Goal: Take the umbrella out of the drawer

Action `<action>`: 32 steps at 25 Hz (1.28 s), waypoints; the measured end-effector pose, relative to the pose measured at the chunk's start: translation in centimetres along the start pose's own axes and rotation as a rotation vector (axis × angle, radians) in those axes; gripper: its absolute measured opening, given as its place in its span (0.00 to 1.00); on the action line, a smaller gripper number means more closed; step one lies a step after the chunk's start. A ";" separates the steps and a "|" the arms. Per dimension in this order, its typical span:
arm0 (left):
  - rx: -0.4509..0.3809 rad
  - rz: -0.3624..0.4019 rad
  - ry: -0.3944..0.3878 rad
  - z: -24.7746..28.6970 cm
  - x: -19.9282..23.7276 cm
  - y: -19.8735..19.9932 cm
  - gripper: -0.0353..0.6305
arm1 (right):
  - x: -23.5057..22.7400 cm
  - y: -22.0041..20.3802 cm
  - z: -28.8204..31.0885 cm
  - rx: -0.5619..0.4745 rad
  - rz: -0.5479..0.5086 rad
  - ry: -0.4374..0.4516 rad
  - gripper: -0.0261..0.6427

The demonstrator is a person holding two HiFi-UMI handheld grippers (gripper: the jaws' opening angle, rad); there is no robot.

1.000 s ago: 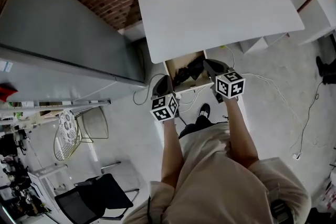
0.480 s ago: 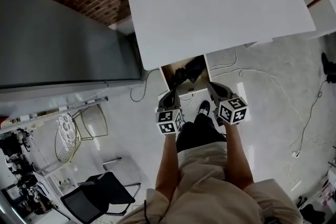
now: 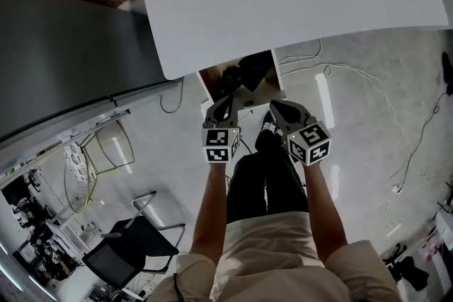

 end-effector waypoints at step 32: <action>0.398 0.562 0.036 20.9 5.1 -11.3 0.56 | -2.1 -11.5 -2.8 0.057 0.061 0.039 0.14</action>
Point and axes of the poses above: the fingertips, and each gripper's own axes: z forward along the fingers, x to its left, y out of its top, the point moved 1 cm from there along -z, backward along the fingers, and after that the axes turned 14 degrees about -z, right-handed, at the moved point
